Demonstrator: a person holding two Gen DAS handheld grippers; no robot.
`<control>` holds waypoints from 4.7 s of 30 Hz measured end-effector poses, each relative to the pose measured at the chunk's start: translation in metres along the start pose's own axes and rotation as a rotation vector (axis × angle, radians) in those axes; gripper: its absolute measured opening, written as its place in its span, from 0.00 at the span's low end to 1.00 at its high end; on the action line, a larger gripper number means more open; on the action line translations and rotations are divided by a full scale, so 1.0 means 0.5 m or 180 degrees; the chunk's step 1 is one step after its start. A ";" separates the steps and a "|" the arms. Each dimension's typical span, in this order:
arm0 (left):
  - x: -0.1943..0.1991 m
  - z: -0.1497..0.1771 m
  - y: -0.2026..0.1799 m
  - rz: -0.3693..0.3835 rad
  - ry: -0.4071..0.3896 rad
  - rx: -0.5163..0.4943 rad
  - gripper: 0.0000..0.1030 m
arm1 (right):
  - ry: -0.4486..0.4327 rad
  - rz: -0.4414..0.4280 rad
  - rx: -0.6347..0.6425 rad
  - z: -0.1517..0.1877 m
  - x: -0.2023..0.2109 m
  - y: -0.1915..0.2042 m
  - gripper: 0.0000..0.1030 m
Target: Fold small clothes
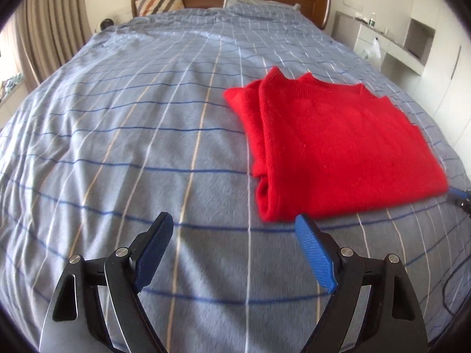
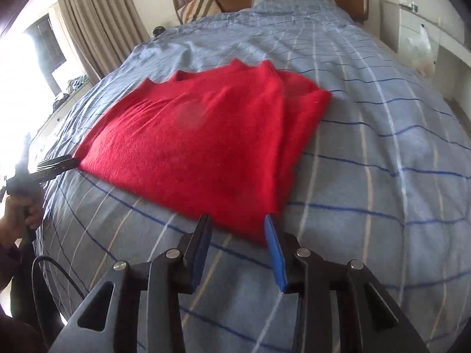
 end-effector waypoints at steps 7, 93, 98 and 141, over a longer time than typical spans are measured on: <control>0.021 0.064 -0.044 -0.0125 -0.0198 0.0023 0.96 | -0.0313 0.0056 -0.0073 0.080 0.086 0.018 0.50; 0.096 0.157 0.084 0.0277 -0.0567 0.0765 0.98 | 0.0437 -0.0736 -0.0142 -0.328 -0.161 0.568 0.33; 0.101 0.157 0.089 0.0307 -0.0577 0.0816 0.98 | 0.0610 -0.1971 -0.0502 -0.308 -0.098 0.619 0.61; 0.096 0.177 0.073 -0.0008 -0.0554 0.0551 0.98 | -0.0381 -0.0211 0.0205 0.075 0.076 0.308 0.56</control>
Point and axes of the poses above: each gripper's, at about its wrist camera, not at the fingertips, and x roughly against the way its jaws point, y to its left, z to its underside, the point moved 9 cm from there along -x, roughly the way its jaws point, and after that the axes turned 11 degrees about z, right-handed, at the moved point
